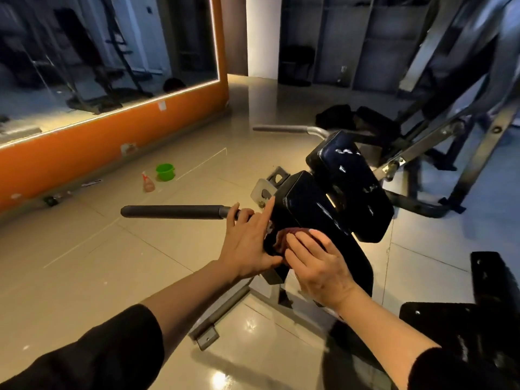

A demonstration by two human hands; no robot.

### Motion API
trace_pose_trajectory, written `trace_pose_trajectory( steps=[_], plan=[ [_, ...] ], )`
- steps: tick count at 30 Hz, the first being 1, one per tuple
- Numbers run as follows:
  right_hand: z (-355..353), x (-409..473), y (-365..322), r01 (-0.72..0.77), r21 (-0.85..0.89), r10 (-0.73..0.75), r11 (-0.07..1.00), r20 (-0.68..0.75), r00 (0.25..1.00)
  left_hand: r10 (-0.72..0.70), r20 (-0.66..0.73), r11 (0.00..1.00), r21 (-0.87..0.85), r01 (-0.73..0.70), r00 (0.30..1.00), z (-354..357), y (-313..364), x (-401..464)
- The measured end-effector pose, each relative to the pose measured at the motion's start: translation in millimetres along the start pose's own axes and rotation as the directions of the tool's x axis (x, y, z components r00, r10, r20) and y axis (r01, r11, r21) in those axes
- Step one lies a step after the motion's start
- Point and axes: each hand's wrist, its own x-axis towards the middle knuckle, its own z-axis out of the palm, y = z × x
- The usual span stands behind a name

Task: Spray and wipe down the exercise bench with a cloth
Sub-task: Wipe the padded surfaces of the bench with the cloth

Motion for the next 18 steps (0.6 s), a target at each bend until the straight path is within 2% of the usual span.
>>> trace_pose_trajectory(
  steps=[5,10,18],
  plan=[
    [20.6,13.2,0.5,-0.004,-0.019,0.0,1.0,-0.212,0.977,0.043,-0.125,0.997,-0.054,-0.05,0.991,14.4,-6.9,-0.8],
    [14.1,27.5,-0.7,0.055,-0.001,-0.054,0.999,-0.224,0.973,0.08,-0.225,0.991,-0.087,-0.102,0.971,22.1,-11.7,-1.1],
    [22.3,25.9,-10.4,0.011,-0.058,-0.024,0.998,-0.214,0.977,0.161,-0.375,0.967,-0.126,-0.223,0.913,36.1,-20.8,-2.1]
  ],
)
